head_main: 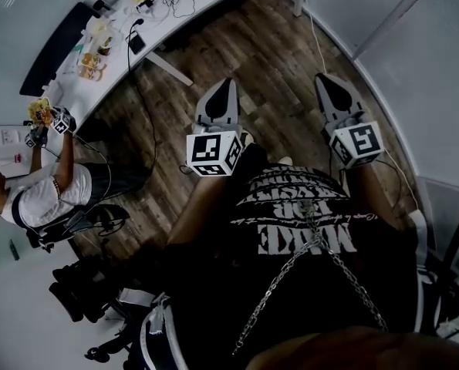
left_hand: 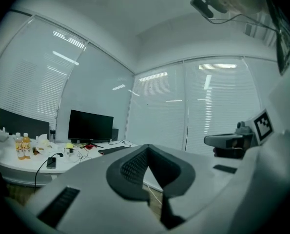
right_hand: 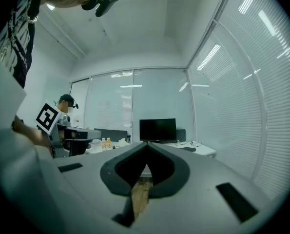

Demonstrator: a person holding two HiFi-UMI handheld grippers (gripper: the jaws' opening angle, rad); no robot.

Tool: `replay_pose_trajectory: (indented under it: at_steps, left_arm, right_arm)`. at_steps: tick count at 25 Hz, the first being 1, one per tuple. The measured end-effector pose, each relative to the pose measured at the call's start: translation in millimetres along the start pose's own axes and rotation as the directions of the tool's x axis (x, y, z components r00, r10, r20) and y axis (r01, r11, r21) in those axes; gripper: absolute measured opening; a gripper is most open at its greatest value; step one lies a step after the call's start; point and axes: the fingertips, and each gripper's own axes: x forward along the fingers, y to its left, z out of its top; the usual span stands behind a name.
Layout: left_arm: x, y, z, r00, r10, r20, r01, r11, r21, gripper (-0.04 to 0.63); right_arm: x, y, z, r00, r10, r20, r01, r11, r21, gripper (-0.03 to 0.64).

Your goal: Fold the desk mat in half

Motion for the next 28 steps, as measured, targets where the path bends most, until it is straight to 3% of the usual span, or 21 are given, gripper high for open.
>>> replay_pose_trajectory:
  at_steps: [5, 10, 17, 28]
  left_arm:
    - [27.1, 20.0, -21.9, 0.999, -0.007, -0.044, 0.007, 1.0, 0.002, 0.0]
    - [76.8, 46.5, -24.5, 0.997, -0.052, -0.054, 0.05, 0.998, -0.032, 0.0]
    - [147.1, 89.7, -4.5, 0.995, -0.097, -0.036, 0.096, 0.995, -0.023, 0.0]
    - [207.3, 171.1, 16.7, 0.988, -0.15, -0.021, 0.149, 0.988, -0.045, 0.0]
  right_arm:
    - [30.9, -4.8, -23.9, 0.999, 0.013, -0.052, -0.011, 0.999, 0.032, -0.006]
    - [68.0, -33.8, -21.7, 0.997, -0.065, -0.044, 0.066, 0.998, 0.012, -0.006]
    - [136.8, -52.4, -5.3, 0.996, -0.083, -0.033, 0.083, 0.997, -0.002, -0.006]
    - [241.6, -56.1, 6.9, 0.992, -0.103, -0.068, 0.105, 0.994, 0.024, -0.006]
